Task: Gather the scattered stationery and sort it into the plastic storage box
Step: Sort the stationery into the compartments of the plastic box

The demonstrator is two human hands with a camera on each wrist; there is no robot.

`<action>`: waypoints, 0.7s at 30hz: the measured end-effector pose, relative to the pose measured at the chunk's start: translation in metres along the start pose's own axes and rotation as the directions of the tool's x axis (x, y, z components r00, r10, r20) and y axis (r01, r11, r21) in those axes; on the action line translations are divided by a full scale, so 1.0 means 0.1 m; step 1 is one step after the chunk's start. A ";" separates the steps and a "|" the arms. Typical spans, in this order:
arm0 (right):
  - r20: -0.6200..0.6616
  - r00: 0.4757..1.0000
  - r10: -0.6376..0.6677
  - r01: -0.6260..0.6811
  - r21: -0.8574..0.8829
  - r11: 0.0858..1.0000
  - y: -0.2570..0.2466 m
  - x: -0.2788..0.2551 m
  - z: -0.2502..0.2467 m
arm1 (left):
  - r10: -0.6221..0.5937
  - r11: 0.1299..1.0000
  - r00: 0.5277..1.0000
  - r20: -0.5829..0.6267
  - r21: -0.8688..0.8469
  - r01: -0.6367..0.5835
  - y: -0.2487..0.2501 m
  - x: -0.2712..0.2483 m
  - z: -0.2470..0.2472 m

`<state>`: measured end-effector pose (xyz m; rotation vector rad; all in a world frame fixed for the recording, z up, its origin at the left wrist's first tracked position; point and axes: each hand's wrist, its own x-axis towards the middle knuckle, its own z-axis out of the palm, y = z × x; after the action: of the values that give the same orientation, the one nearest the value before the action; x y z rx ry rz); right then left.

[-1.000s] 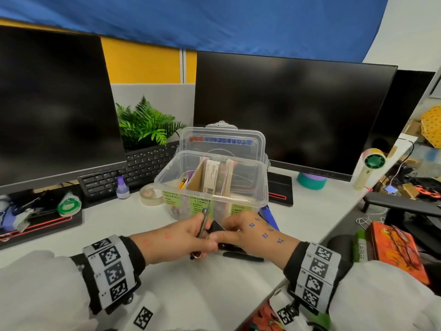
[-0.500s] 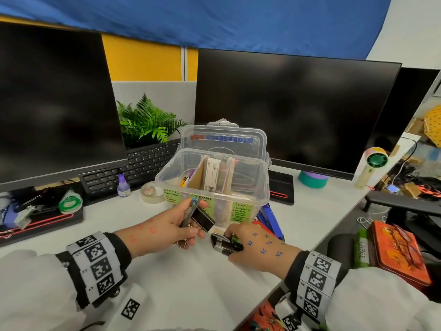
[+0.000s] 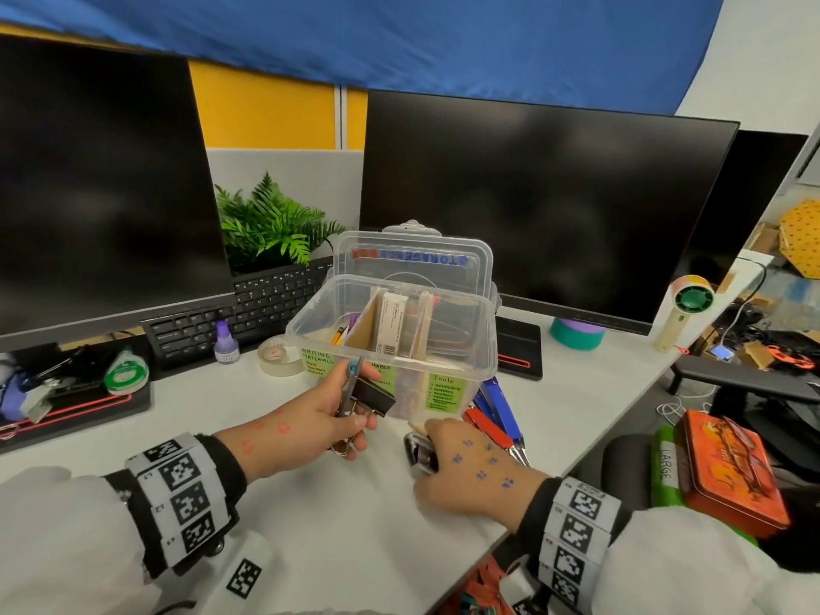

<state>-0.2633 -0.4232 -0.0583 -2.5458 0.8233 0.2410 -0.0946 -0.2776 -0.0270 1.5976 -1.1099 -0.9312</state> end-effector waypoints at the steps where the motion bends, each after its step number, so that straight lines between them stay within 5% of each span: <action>1: -0.044 0.999 0.005 -0.003 0.041 0.999 0.03 -0.02 -0.05 | 0.011 1.000 1.000 0.009 -0.007 -0.011 0.02 0.01 0.01; 7: -0.380 0.923 0.055 -0.067 -0.019 0.998 0.25 -0.16 -0.25 | 0.120 0.993 0.992 -0.035 -0.019 -0.121 0.15 0.06 0.09; 11: -0.384 0.907 0.173 -0.251 -0.161 0.955 0.37 -0.16 -0.25 | 0.221 0.974 0.957 -0.186 0.102 -0.204 0.29 0.05 0.22; 16: -0.309 0.920 0.242 -0.282 -0.093 0.955 0.41 -0.16 -0.34 | 0.209 0.966 0.936 -0.284 0.206 -0.154 0.28 0.14 0.21; 21: -0.330 0.892 0.309 -0.304 0.067 0.950 0.33 -0.36 -0.94 | 0.268 0.960 0.809 -0.523 0.072 -0.272 0.39 0.17 0.16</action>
<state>-0.3090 -0.4723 0.0231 -2.4680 1.3566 -0.1113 -0.1130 -0.3041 0.0050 1.5101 -0.9002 -0.2678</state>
